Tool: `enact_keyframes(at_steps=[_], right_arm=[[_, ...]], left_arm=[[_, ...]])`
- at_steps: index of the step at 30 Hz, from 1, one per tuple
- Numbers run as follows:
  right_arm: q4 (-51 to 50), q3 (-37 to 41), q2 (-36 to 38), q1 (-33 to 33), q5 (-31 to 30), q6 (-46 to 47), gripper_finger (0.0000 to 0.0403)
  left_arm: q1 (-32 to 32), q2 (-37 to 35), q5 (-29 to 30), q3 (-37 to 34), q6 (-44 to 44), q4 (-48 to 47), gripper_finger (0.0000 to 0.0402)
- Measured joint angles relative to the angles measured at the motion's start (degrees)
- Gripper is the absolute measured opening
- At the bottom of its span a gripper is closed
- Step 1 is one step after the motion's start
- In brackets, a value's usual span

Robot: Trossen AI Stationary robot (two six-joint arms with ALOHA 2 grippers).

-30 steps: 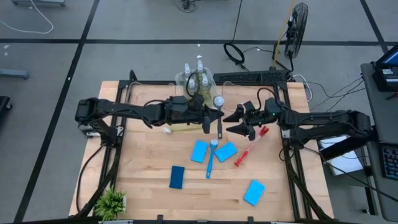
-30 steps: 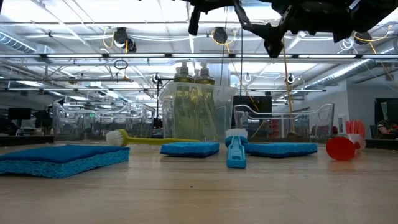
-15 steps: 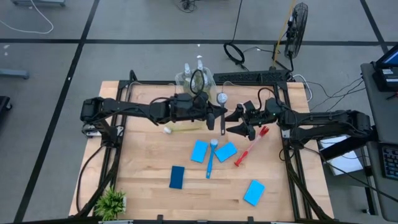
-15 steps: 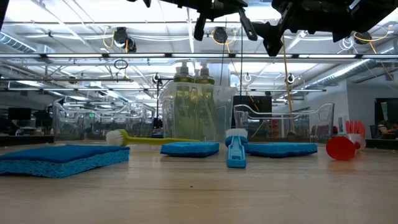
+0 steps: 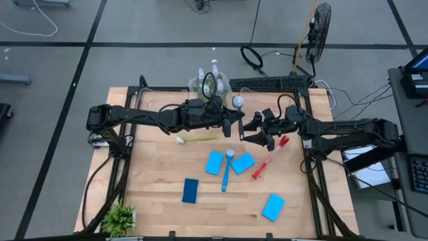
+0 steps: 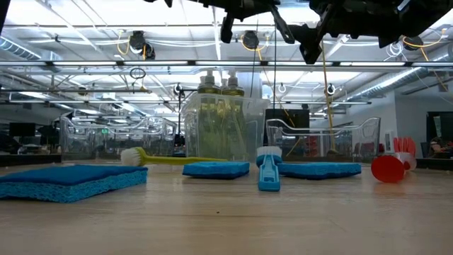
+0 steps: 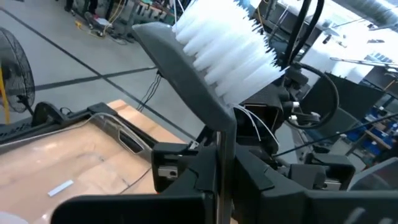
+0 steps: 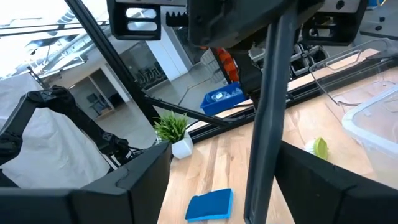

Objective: Pick & Place Kitchen Sink Supplies
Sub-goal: Put the gray dish brush into the right transparent bin

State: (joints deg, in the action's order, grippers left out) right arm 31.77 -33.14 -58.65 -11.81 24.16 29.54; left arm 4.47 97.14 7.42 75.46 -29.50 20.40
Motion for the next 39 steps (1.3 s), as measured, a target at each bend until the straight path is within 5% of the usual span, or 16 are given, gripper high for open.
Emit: enact_keyframes(at_steps=[16,29,39], right_arm=[[1.43,0.08,-0.10,0.00,-0.12,1.27,0.0190],[0.65,0.10,-0.11,-1.76,0.09,0.73,0.0017],[0.08,0.10,-0.04,-2.95,0.11,0.32,0.0010]], left_arm=[[0.00,3.41,-2.50,-0.04,-1.30,6.23,0.0020],[-0.04,3.32,-2.92,-0.02,-1.52,5.56,0.0020],[0.30,3.29,-3.88,-0.02,0.55,5.20,0.0039]])
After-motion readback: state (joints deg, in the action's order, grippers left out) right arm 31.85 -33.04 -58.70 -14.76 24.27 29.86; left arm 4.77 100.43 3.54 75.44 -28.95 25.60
